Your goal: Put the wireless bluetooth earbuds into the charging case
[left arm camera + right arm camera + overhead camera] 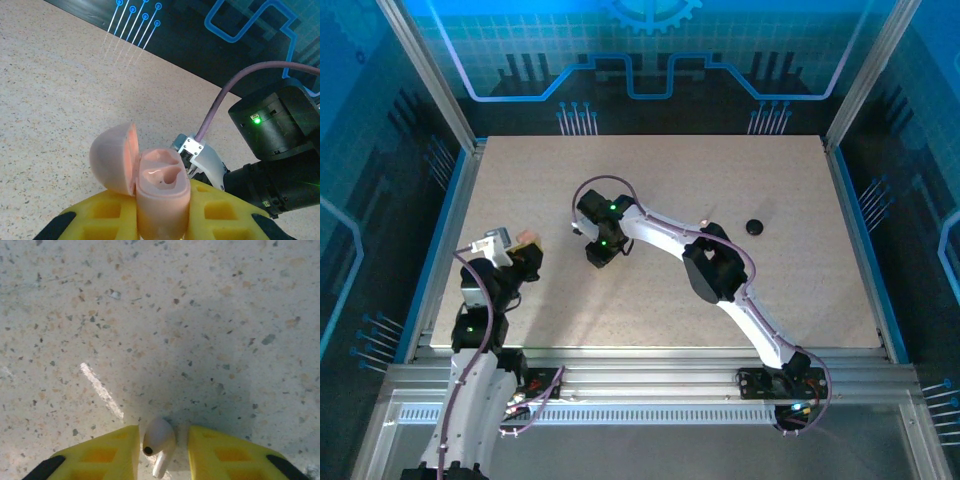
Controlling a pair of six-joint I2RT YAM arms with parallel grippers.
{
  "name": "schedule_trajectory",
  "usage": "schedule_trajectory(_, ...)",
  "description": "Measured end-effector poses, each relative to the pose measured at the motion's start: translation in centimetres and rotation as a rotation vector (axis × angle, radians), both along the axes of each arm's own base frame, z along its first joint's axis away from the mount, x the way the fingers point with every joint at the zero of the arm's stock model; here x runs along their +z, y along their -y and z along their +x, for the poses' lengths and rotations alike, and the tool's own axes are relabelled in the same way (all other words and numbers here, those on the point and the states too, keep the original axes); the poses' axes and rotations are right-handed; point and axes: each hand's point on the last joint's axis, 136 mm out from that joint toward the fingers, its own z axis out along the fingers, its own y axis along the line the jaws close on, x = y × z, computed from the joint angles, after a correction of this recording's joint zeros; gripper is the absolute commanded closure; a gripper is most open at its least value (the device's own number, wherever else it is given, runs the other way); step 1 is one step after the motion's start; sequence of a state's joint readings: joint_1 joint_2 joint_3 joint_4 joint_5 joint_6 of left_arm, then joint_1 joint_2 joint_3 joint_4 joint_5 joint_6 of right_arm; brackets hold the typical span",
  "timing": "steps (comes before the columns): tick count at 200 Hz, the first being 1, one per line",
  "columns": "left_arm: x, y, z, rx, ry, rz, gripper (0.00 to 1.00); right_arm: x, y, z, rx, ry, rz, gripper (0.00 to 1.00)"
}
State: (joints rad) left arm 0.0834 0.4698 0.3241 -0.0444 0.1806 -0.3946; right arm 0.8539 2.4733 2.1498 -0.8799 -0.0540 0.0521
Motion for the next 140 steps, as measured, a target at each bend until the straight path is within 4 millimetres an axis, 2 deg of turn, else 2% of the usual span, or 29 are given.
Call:
schedule_trajectory(18,0.0,0.0,0.0,0.0,0.0,0.0,0.81,-0.06,0.06,0.13,0.0,0.025,-0.019,0.74)
schedule_trajectory(62,0.0,0.0,-0.01,0.0,0.0,0.0,0.81,-0.15,0.06,0.2,0.0,0.067,-0.054,0.72)
schedule_trajectory(140,0.08,0.15,-0.1,-0.009,0.003,-0.002,0.82,-0.14,0.04,0.45,-0.003,0.108,-0.08,0.81)
